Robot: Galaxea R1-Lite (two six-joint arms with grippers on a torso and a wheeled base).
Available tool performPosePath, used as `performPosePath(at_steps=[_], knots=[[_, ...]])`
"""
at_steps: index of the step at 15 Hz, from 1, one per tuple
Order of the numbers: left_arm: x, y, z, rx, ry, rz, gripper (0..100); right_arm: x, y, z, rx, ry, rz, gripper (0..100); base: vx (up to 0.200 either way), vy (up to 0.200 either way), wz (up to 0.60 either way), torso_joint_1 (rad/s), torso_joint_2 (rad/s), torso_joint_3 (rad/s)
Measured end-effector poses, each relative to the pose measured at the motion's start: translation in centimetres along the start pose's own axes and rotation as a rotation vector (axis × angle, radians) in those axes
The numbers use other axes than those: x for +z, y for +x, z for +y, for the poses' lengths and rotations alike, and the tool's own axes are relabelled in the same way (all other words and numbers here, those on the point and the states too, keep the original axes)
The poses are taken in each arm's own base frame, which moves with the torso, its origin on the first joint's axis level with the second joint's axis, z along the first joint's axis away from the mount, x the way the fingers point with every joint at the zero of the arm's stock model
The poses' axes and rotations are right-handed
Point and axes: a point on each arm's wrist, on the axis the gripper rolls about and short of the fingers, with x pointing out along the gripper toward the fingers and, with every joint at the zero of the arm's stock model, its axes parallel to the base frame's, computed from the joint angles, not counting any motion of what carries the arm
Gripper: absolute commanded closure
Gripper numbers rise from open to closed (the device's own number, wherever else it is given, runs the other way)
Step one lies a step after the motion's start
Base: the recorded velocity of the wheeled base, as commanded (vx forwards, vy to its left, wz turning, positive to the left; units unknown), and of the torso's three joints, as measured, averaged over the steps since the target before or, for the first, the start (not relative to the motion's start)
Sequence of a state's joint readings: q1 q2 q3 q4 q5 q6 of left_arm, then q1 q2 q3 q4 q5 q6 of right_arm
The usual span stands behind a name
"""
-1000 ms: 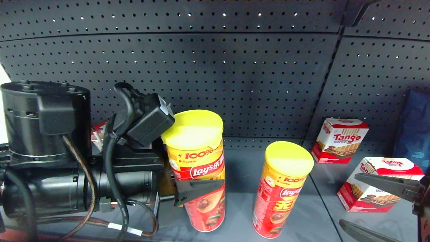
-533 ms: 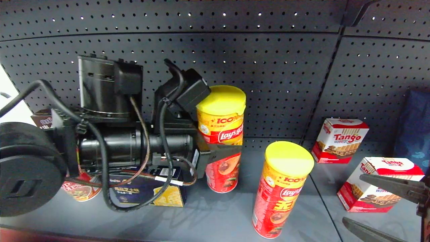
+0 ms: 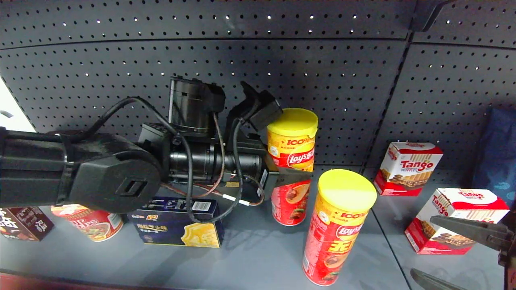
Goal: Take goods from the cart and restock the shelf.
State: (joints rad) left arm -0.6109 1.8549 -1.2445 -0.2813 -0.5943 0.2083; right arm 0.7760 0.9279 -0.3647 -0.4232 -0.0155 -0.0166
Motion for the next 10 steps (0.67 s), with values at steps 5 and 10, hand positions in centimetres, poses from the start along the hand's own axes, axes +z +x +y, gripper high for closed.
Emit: performPosePath(at_steps=[5,10], knots=[[-0.7,2.4,2.1,0.053,0.019,0.018,100,-0.1,0.0,0.1,0.01,0.0,0.005,0,0.0,0.0,0.0,0.0,0.0,0.0],[-1.8,4.5,4.3,0.077,0.035,0.028,100,-0.8,-0.3,0.1,0.016,0.0,0.016,0,0.0,0.0,0.0,0.0,0.0,0.0]])
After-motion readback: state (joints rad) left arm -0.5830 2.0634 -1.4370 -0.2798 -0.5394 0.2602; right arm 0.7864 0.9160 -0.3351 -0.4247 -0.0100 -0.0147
